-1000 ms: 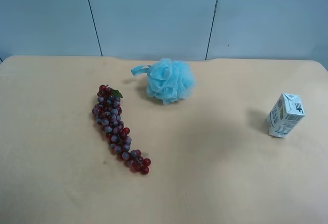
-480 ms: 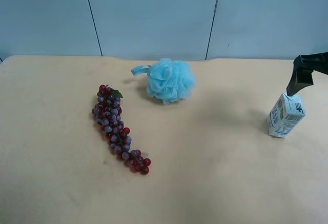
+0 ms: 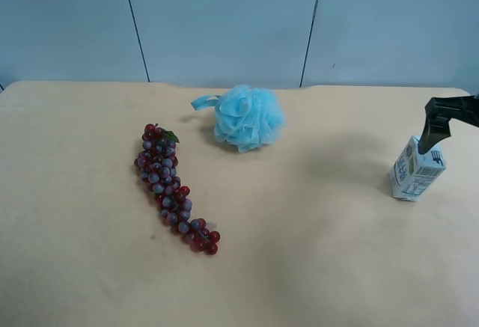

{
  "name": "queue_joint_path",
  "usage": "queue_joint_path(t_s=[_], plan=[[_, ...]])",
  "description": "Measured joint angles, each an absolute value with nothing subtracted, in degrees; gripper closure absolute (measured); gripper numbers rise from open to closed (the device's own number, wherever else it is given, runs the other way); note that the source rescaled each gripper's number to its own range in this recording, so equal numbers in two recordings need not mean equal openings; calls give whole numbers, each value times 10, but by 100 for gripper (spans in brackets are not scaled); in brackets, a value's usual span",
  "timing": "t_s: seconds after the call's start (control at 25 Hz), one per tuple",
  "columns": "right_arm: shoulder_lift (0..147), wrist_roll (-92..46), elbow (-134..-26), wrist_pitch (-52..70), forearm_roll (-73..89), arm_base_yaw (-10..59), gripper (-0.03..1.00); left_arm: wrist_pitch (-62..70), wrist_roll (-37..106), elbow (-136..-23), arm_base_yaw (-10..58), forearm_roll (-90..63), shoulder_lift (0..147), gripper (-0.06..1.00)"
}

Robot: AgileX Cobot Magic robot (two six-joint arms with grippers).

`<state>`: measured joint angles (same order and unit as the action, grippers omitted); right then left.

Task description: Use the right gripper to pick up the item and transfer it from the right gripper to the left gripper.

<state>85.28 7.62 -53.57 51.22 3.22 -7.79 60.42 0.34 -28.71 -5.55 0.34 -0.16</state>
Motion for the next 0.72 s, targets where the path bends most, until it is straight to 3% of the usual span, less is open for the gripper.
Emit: queue_joint_path(t_s=[0.72], plan=[[958, 45, -539, 401, 58, -78, -3, 604, 3, -287, -55, 3, -2, 5]])
